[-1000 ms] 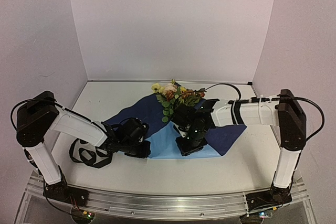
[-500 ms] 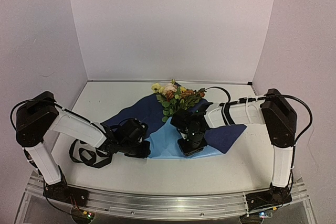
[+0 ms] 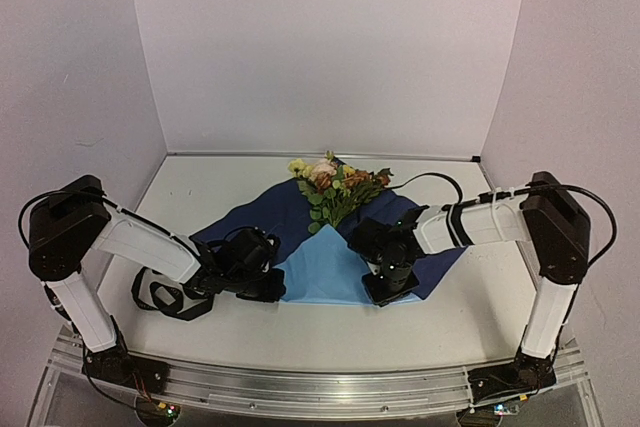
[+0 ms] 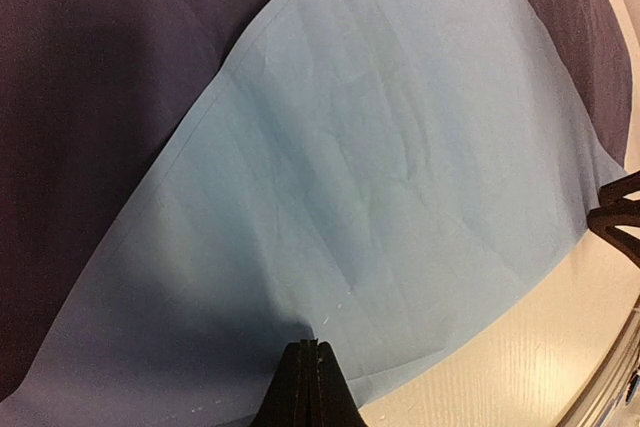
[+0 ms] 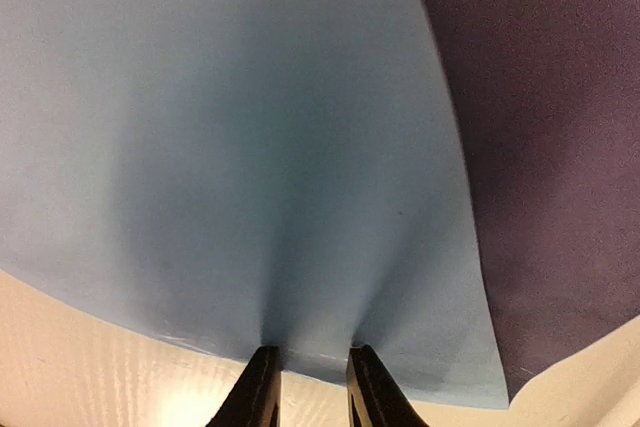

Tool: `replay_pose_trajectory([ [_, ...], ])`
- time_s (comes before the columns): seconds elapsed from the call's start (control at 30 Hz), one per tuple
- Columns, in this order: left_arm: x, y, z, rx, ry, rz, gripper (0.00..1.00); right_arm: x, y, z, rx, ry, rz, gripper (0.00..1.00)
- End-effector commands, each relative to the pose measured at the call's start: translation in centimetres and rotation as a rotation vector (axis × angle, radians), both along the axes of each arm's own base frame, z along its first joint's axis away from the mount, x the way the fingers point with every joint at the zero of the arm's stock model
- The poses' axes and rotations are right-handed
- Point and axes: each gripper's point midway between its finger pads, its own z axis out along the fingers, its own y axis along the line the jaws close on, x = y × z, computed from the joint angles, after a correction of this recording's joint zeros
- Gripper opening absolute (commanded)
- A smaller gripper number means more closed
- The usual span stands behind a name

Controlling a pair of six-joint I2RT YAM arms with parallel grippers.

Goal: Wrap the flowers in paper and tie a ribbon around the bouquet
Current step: Press the fold line of the 1/4-folded wrapping paper, then pick up the one-fourth-folded wrapping paper from the center of the board.

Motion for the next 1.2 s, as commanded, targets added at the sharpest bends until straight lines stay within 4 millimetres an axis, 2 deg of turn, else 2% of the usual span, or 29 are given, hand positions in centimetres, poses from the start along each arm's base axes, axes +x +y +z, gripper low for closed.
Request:
replay_pose_trajectory([
  [0.0, -0.9, 2.0, -1.7, 0.073, 0.038, 0.019, 0.00, 0.5, -3.6, 1.2, -0.032, -0.053, -0.066, 0.24],
  [0.2, -0.8, 1.9, -1.8, 0.073, 0.041, 0.016, 0.00, -0.2, -6.8, 0.5, -0.052, -0.041, -0.121, 0.24],
  [0.33, -0.8, 1.7, -1.7, 0.071, 0.038, 0.011, 0.00, -0.6, -8.4, 1.1, -0.034, -0.053, -0.181, 0.25],
  [0.5, -0.6, 1.3, -1.6, 0.069, 0.034, 0.002, 0.00, -1.0, -8.8, 2.9, 0.064, -0.103, -0.293, 0.46],
  [0.6, -0.4, 1.1, -1.3, 0.065, 0.027, -0.004, 0.00, -1.1, -8.2, 3.0, 0.180, -0.124, -0.412, 0.55],
  [0.7, -0.3, 0.9, -1.2, 0.064, 0.025, -0.009, 0.00, -0.6, -8.1, 2.8, 0.272, -0.172, -0.534, 0.58],
  [0.9, -0.3, 0.5, -1.2, 0.062, 0.026, -0.022, 0.00, 1.0, -7.8, 2.1, 0.439, -0.275, -0.732, 0.58],
  [1.17, -0.3, 0.4, -1.1, 0.059, 0.027, -0.025, 0.00, 1.4, -9.6, 0.0, 0.518, -0.372, -0.964, 0.53],
])
